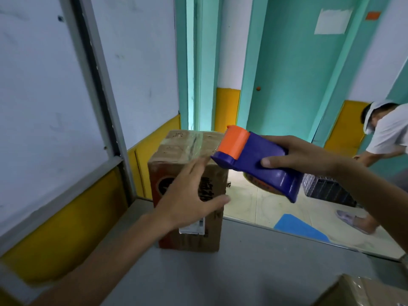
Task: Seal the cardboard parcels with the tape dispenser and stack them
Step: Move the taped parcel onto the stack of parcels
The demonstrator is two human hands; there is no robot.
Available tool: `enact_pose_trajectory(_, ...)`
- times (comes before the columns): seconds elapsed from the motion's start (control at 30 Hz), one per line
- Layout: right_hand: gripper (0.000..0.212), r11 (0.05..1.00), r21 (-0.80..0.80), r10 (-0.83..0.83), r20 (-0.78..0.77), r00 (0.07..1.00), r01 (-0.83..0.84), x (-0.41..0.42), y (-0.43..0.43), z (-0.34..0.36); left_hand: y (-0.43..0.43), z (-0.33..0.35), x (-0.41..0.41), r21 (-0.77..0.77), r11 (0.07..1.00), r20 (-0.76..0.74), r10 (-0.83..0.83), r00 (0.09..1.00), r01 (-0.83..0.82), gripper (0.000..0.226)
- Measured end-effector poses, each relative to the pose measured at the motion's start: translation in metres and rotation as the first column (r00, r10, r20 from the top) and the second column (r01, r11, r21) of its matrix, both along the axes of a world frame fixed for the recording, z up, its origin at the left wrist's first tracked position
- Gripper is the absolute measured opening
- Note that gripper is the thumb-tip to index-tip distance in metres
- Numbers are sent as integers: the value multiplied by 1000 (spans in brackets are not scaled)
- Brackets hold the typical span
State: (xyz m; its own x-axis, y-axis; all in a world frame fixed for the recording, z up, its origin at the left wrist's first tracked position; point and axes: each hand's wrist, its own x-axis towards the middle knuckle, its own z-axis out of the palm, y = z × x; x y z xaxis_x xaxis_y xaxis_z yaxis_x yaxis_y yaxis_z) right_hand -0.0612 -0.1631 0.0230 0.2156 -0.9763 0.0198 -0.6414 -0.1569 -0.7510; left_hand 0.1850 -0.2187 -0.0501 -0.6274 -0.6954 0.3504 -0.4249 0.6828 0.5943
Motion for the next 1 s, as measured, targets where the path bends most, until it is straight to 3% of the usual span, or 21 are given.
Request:
enact_pose_trajectory(0.07,42,1000,-14,23,55,998,-22,10,-8,-2,6,2,-2,110,993,-171,-28,985,47,73)
enact_pose_trajectory(0.13,41,998,-11,57,80,995,-56,18,-13,-3,0,1,2,72,997,-155,6,988,5,73)
enact_pose_trajectory(0.2,57,995,12,94,101,990,-96,25,-13,-3,-16,-4,12,-173,976,8,139,990,-135,88)
enact_pose_trajectory(0.27,83,992,47,108,104,989,-114,30,-14,-3,-41,-9,26,-323,898,96,344,934,-297,100)
enact_pose_trajectory(0.37,99,987,91,122,125,985,-134,31,-16,-9,-80,-19,52,-137,884,129,464,876,-447,106)
enact_pose_trajectory(0.43,99,984,106,128,148,981,-144,33,-15,-12,-96,-29,66,57,899,86,429,899,-434,106)
enact_pose_trajectory(0.5,99,982,125,120,168,978,-142,34,-14,-13,-98,-41,72,143,930,7,342,940,-339,89)
enact_pose_trajectory(0.63,96,984,128,92,228,969,-124,36,-13,-12,-95,-55,77,-34,948,-88,311,946,-315,52)
enact_pose_trajectory(0.77,97,985,124,91,249,964,-124,38,-12,-7,-84,-54,80,-169,946,-24,277,960,-277,50)
enact_pose_trajectory(1.0,99,985,109,95,291,952,-132,43,-12,-1,-62,-45,85,-124,970,40,217,975,-210,49)
